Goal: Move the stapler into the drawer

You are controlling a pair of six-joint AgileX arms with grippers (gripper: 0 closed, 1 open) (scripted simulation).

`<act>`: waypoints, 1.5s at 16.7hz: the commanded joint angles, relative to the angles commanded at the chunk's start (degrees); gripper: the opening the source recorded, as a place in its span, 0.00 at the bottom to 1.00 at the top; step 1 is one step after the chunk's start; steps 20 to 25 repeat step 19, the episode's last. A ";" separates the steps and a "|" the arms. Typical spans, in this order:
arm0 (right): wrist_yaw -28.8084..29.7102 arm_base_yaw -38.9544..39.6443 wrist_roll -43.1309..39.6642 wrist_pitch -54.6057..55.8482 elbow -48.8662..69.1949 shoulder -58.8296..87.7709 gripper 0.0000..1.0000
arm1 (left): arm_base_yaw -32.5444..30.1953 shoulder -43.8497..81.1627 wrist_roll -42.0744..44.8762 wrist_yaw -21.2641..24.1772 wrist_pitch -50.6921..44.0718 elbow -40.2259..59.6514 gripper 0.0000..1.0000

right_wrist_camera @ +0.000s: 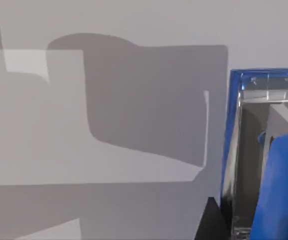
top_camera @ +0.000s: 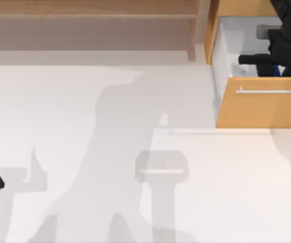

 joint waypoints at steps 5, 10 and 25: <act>0.00 0.00 0.00 0.00 0.00 0.00 0.38 | 0.00 0.00 0.00 0.00 0.00 0.00 1.00; 0.00 0.00 0.00 0.00 0.00 0.00 0.75 | 0.00 0.00 0.00 0.00 0.00 0.00 1.00; 0.00 0.00 0.00 0.00 0.00 0.00 1.00 | 0.00 0.00 0.00 0.00 0.00 0.00 1.00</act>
